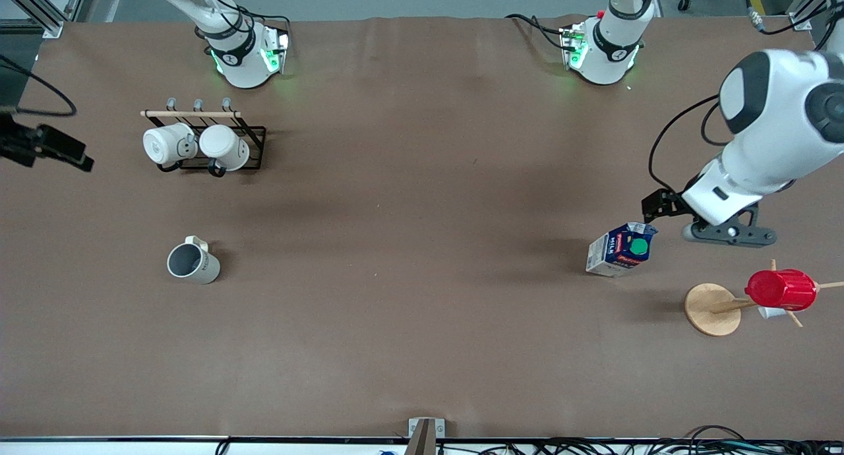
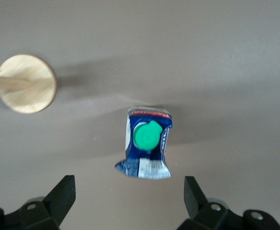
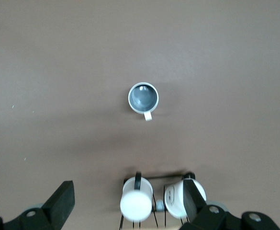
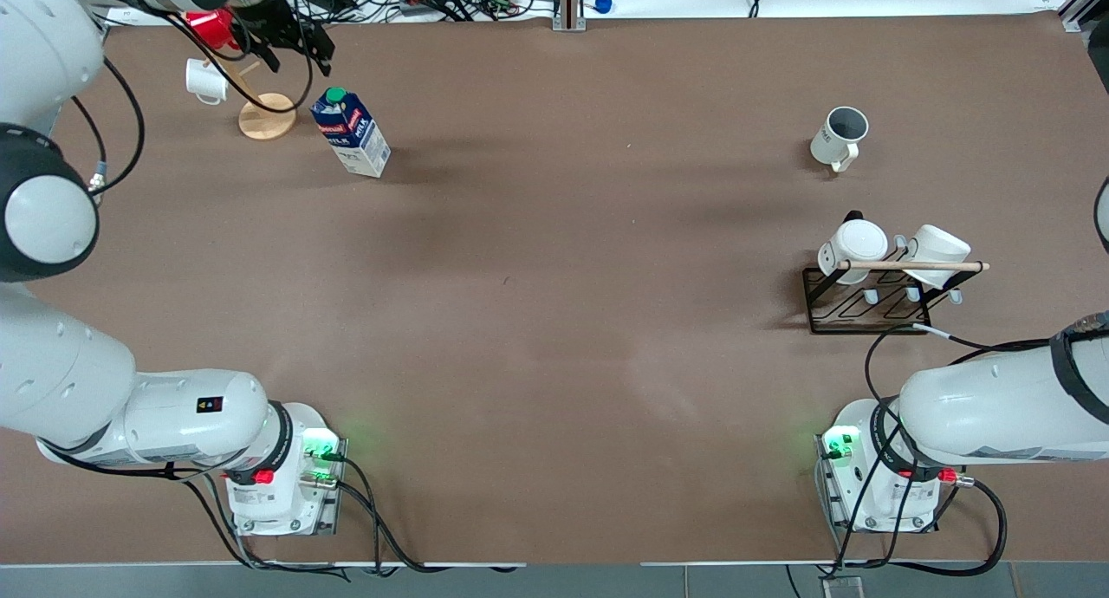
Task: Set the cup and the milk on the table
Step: 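Reach the right gripper to the grey mug while the left gripper reaches the milk carton, then grasp the grey mug with the right gripper while the left gripper grasps the carton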
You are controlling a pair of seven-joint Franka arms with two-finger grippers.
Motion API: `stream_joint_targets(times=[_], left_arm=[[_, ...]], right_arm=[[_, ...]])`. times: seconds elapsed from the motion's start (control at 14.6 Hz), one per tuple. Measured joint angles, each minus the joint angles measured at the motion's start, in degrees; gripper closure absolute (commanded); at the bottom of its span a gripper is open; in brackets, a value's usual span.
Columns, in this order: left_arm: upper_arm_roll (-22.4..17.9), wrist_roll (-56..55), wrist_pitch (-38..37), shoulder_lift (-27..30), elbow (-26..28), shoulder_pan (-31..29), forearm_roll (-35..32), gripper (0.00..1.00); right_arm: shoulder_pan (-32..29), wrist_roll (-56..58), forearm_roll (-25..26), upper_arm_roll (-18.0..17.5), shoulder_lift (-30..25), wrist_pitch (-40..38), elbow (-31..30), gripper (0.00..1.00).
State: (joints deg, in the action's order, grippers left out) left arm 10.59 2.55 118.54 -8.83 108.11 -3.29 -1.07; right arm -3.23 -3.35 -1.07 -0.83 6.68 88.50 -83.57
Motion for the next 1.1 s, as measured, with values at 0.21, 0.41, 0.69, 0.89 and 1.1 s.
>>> stream_joint_targets(times=[0.21, 0.41, 0.69, 0.89, 1.1], left_arm=[[0.0, 2.3, 4.6, -4.4, 0.0, 0.0, 0.0, 0.00], [0.1, 2.3, 6.1, -6.9, -0.3, 0.1, 0.0, 0.00], [0.2, -0.8, 6.2, -8.8, -0.3, 0.3, 0.0, 0.06], [0.2, -2.2, 6.2, -9.5, 0.0, 0.3, 0.0, 0.21], [0.4, -2.7, 6.2, -9.7, 0.0, 0.3, 0.0, 0.37]], right_arm=[[-0.2, 1.7, 0.0, 0.2, 4.2, 14.4, -8.6, 0.00], [-0.3, 4.9, 0.3, 0.5, 8.0, 24.7, -15.7, 0.00], [-0.7, 6.6, 3.6, 0.7, 13.4, 31.2, -18.4, 0.00], [-0.8, 8.1, 5.8, 0.7, 15.7, 39.2, -22.4, 0.00], [-1.6, 9.9, 6.0, 0.8, 16.9, 44.8, -25.4, 0.00]])
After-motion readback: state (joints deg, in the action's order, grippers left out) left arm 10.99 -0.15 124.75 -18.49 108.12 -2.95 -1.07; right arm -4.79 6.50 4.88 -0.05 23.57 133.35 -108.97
